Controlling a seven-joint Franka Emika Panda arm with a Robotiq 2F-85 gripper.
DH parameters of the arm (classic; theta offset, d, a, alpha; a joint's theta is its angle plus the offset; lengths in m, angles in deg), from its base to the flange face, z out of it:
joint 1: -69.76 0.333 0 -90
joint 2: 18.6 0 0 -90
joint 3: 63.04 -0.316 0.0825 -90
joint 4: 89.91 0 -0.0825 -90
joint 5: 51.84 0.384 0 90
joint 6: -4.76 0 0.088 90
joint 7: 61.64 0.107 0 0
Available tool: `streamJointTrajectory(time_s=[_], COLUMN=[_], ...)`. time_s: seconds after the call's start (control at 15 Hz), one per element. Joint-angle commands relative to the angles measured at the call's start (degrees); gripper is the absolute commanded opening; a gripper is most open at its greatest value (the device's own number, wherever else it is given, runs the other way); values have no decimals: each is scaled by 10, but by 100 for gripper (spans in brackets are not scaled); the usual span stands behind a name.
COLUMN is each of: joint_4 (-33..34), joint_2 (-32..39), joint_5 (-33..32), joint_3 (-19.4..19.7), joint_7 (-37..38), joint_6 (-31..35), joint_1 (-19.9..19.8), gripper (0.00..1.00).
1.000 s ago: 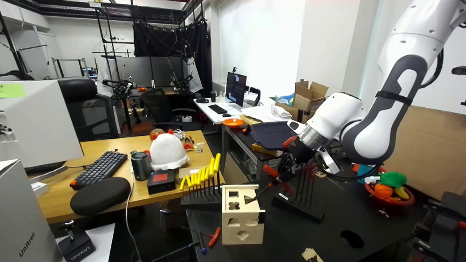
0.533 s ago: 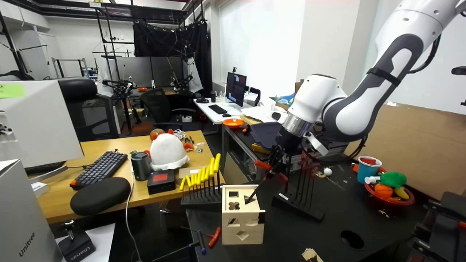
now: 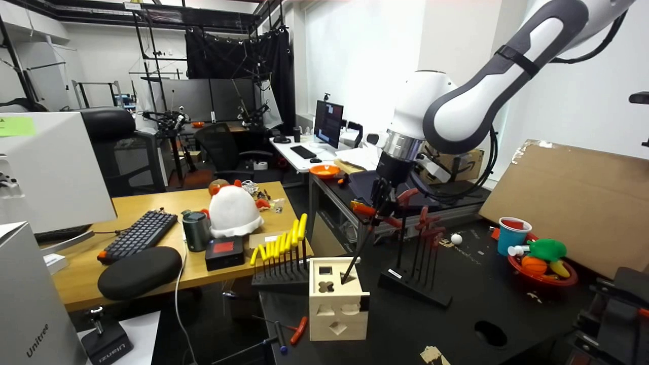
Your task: Pick the tool with the red handle and put on the black object
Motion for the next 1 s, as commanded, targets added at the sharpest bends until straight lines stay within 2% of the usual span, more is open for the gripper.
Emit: streamJointTrajectory(time_s=[0.0,0.4,0.67,0.93], joint_4=[9,25,30,29], joint_2=[-70,-122,-139,-159], joint_5=[51,53,51,58], joint_3=[61,166,202,218], joint_7=[-38,-39,-35,-41], joint_6=[-53,-109,-117,-130], joint_1=[69,173,209,224], gripper=[6,6,6,6])
